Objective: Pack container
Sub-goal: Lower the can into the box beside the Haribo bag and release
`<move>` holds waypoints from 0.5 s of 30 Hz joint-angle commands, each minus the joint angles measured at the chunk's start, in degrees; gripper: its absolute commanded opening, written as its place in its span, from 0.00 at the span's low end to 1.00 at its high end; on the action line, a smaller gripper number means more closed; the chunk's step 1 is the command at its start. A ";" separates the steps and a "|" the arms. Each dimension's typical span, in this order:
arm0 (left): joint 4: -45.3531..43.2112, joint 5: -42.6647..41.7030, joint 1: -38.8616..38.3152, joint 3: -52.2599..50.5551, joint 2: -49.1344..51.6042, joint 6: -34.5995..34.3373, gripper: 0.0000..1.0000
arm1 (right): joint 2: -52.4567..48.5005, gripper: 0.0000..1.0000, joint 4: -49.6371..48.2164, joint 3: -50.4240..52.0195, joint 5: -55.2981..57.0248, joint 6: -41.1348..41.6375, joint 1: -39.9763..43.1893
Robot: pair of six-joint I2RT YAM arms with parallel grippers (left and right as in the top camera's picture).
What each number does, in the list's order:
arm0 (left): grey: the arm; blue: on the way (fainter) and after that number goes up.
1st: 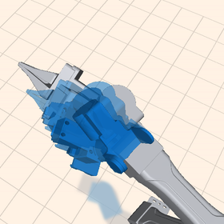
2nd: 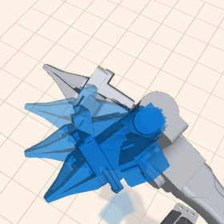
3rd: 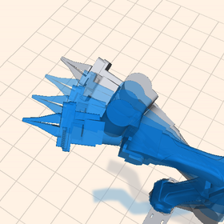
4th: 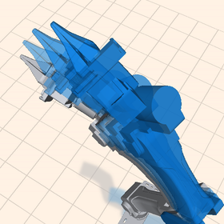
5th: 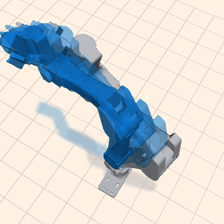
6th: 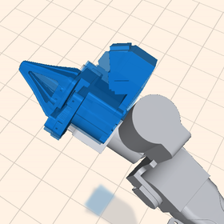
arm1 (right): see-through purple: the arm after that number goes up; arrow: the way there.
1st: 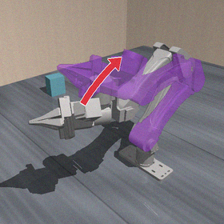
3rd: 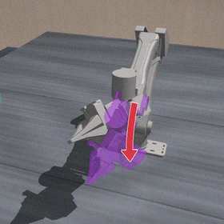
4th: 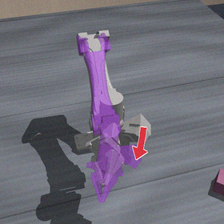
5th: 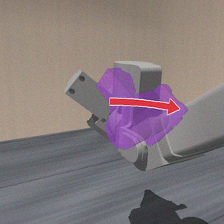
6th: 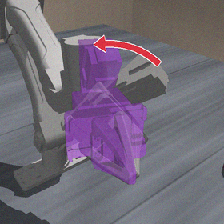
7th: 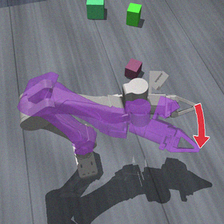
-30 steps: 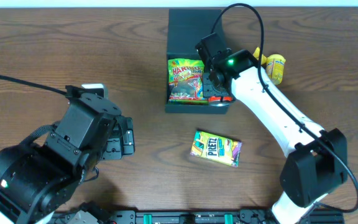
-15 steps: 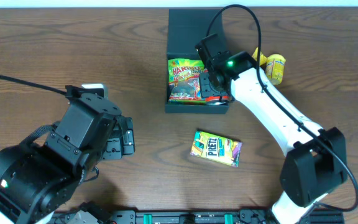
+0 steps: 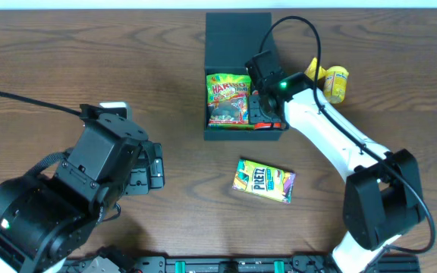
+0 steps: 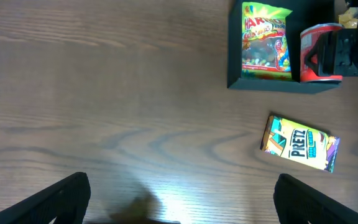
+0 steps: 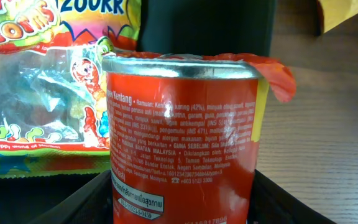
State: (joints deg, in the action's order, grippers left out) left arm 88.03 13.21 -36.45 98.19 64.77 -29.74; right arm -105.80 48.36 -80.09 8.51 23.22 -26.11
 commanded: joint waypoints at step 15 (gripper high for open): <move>0.02 -0.20 0.04 0.55 -0.02 0.59 0.95 | -0.72 0.71 -0.85 0.42 -0.70 0.28 0.59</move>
State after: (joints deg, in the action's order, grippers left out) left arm 88.05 13.21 -36.45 98.19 64.77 -29.74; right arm -105.80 47.48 -80.07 7.31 23.44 -26.11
